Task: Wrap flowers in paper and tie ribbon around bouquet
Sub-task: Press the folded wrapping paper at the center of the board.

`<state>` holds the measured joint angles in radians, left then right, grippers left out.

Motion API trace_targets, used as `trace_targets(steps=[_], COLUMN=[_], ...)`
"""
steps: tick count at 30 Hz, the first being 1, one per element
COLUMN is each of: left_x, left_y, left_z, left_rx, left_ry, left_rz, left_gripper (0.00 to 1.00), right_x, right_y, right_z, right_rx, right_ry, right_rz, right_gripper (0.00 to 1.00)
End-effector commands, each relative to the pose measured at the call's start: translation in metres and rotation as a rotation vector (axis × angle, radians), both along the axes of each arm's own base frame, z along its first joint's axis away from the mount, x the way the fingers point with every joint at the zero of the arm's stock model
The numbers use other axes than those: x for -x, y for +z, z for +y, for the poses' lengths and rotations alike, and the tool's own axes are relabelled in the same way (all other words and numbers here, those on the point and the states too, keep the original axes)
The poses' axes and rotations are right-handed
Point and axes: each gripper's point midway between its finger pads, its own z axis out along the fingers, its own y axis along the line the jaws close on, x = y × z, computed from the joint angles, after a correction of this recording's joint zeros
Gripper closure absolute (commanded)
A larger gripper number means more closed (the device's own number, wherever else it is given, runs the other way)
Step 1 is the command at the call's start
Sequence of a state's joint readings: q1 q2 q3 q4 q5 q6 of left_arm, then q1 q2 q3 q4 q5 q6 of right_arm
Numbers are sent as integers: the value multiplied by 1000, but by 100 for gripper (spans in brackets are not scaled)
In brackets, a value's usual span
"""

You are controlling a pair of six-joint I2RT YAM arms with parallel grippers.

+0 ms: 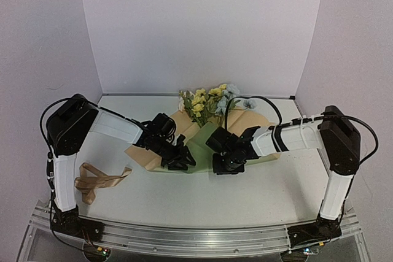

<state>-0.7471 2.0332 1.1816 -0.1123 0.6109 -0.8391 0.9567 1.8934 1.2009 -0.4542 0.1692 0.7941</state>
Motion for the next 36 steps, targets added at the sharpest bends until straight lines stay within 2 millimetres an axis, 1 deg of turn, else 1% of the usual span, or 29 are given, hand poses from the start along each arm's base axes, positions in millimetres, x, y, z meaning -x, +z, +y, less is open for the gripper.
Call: trace_targets(steps=[1, 5, 9, 14, 18, 22, 28, 31, 36], left_x=[-1, -2, -3, -3, -4, -5, -4, 0, 7], left_y=[-20, -20, -20, -21, -23, -25, -27, -32, -39], left_z=[10, 14, 17, 20, 22, 29, 50, 65, 91], left_rx=[-48, -52, -56, -61, -65, -74, -92, -112, -136], left_ry=[25, 31, 36, 39, 42, 57, 91, 113, 159], left_rz=[26, 29, 31, 34, 40, 47, 58, 73, 98], left_gripper=[57, 57, 57, 57, 57, 57, 58, 57, 57], right_x=[-20, -28, -31, -30, -23, -21, -21, -21, -21], right_y=[3, -4, -14, -27, -37, -41, -35, -34, -33], right_z=[1, -11, -32, -62, -87, -107, -138, -152, -166], right_rx=[-12, -6, -11, 4, 36, 46, 44, 40, 15], right_ry=[-49, -95, -170, -263, -313, -362, -430, -463, -504], right_rz=[-25, -7, 32, 78, 103, 116, 109, 114, 127], right_gripper=[75, 76, 77, 77, 77, 77, 75, 75, 74])
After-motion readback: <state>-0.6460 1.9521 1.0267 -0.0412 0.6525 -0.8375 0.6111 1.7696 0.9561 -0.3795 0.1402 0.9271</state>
